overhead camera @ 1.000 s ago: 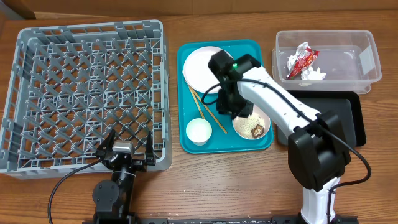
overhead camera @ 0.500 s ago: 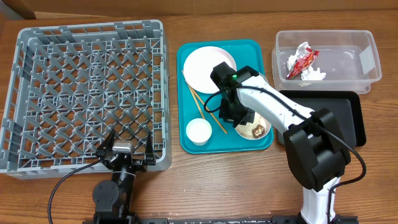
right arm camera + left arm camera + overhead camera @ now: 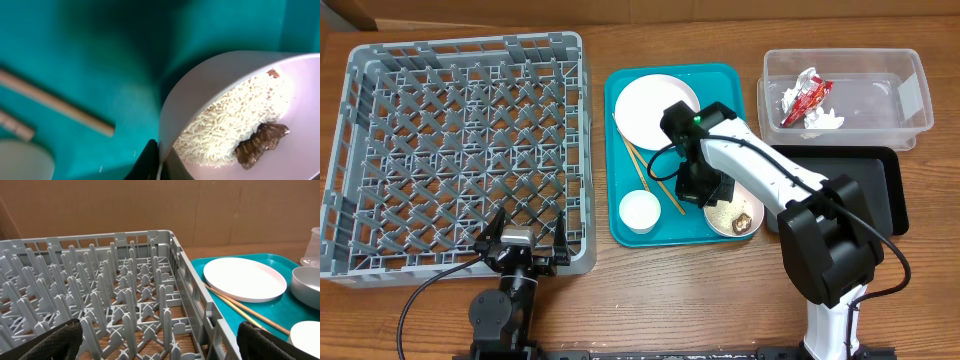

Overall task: Sort waste into correct bins and load items into the dishwasher
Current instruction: 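Reach the right gripper to the pink rice bowl and grip its rim, then lift the pink bowl over the black tray and tip out the rice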

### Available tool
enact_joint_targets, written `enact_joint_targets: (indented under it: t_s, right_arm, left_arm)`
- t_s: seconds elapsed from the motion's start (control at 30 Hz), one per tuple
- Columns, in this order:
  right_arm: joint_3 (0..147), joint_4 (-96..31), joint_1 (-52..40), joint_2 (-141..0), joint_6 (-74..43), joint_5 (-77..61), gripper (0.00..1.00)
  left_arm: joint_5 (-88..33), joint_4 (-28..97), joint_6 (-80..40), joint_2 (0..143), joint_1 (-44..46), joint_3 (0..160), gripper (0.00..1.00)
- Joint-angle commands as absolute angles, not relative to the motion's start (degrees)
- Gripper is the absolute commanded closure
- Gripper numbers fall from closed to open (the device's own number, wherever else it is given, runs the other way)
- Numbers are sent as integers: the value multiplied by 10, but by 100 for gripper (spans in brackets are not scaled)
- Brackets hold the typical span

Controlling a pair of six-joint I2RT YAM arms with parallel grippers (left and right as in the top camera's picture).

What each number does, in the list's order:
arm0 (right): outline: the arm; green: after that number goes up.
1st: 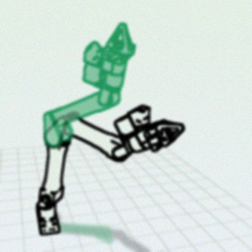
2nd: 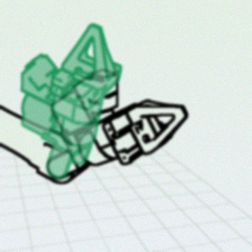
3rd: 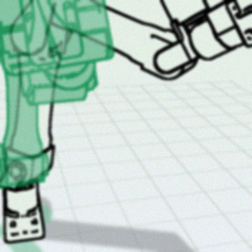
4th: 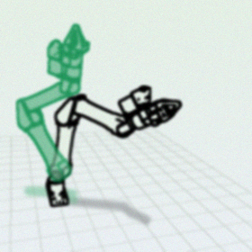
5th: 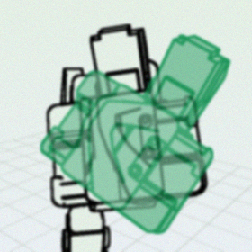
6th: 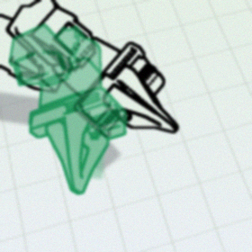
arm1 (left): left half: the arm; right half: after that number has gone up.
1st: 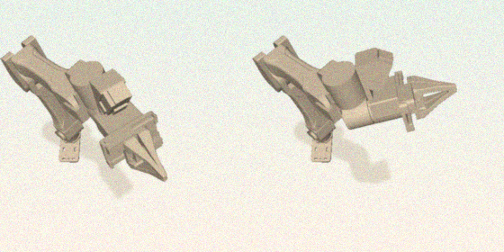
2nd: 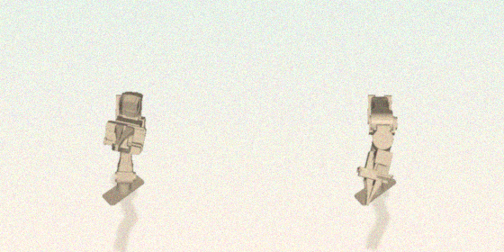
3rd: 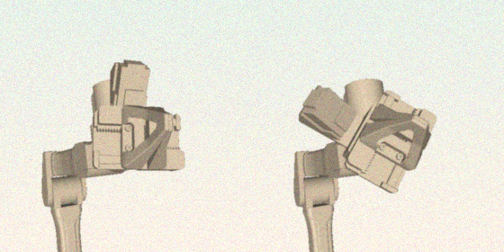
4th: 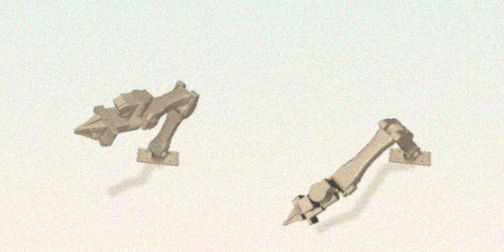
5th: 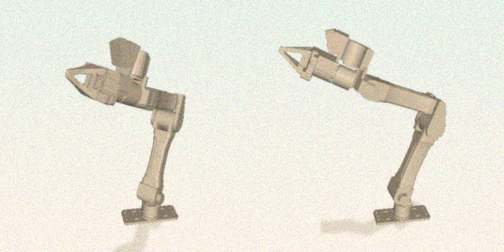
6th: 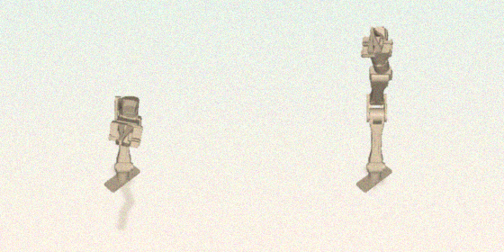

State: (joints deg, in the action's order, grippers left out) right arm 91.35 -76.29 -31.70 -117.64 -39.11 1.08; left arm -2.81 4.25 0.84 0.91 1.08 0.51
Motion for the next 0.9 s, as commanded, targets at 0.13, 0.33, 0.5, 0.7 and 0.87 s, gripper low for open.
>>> enact_joint_targets:
  t_s: [0.13, 0.33, 0.5, 0.7, 0.87]
  right_arm:
    - [1030, -839, -316, -1085, -356, -1, 96]
    - [1056, -892, -278, -1013, -331, -2, 96]
    - [1054, -910, -209, -966, -278, -22, 96]
    - [1053, -908, -102, -948, -164, -120, 96]
    - [1015, -884, -31, -948, -63, -237, 96]
  left_arm:
    - [-28, 43, 13, 7, 7, 3, 0]
    - [-28, 43, 13, 7, 7, 3, 0]
    - [-28, 43, 13, 7, 7, 3, 0]
    - [-28, 43, 13, 7, 7, 3, 0]
    - [-28, 43, 13, 7, 7, 3, 0]
